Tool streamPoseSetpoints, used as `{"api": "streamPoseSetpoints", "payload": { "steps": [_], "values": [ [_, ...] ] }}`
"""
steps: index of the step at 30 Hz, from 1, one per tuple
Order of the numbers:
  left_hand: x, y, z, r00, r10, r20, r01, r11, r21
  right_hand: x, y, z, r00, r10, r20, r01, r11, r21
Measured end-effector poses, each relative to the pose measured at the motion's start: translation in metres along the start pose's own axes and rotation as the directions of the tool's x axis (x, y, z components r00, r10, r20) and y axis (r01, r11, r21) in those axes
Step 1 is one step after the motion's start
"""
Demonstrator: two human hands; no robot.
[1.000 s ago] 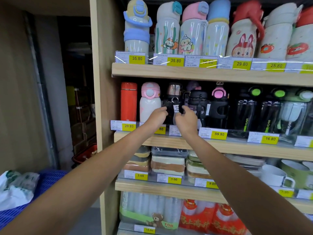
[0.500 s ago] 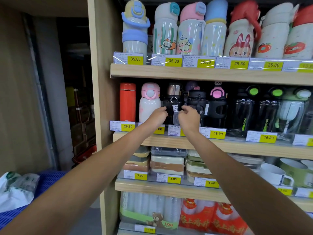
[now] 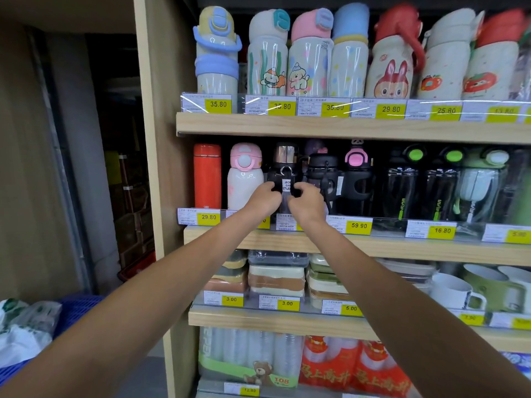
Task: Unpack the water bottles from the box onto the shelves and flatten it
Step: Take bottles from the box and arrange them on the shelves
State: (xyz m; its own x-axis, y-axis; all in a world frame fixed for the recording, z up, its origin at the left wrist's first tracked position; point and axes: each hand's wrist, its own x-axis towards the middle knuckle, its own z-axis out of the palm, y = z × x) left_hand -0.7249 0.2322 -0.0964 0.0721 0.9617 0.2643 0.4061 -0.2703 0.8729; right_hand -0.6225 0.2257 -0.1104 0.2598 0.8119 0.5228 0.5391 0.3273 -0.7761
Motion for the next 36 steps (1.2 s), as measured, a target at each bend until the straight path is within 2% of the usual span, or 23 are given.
{"api": "streamPoseSetpoints", "payload": {
  "steps": [15,19,22,25,29,32,36],
  "values": [
    [-0.006,0.004,0.006,0.987,0.055,-0.151,-0.052,0.998,0.028,0.001,-0.002,-0.009,0.997,0.048,0.056,-0.051,0.998,0.044],
    [-0.009,0.017,0.008,0.941,0.074,-0.331,-0.084,0.996,-0.018,0.005,-0.008,-0.019,0.999,0.044,0.014,-0.045,0.988,0.145],
    [-0.009,0.035,0.004,0.912,0.087,-0.401,-0.124,0.99,-0.067,0.009,-0.022,-0.027,1.0,0.026,0.006,-0.027,0.975,0.22],
    [-0.009,0.058,-0.006,0.865,0.162,-0.475,-0.216,0.975,-0.061,0.014,-0.041,-0.039,0.998,-0.056,-0.034,0.062,0.964,0.258],
    [-0.012,0.084,-0.026,0.775,0.263,-0.575,-0.32,0.948,0.003,0.021,-0.074,-0.05,0.962,-0.255,-0.101,0.274,0.918,0.288],
    [-0.015,0.097,-0.047,0.716,0.287,-0.636,-0.361,0.933,0.015,0.026,-0.1,-0.048,0.931,-0.337,-0.141,0.364,0.883,0.295],
    [-0.012,0.111,-0.087,0.644,0.326,-0.692,-0.424,0.905,0.032,0.034,-0.145,-0.037,0.894,-0.432,-0.115,0.445,0.835,0.323]
  ]
}}
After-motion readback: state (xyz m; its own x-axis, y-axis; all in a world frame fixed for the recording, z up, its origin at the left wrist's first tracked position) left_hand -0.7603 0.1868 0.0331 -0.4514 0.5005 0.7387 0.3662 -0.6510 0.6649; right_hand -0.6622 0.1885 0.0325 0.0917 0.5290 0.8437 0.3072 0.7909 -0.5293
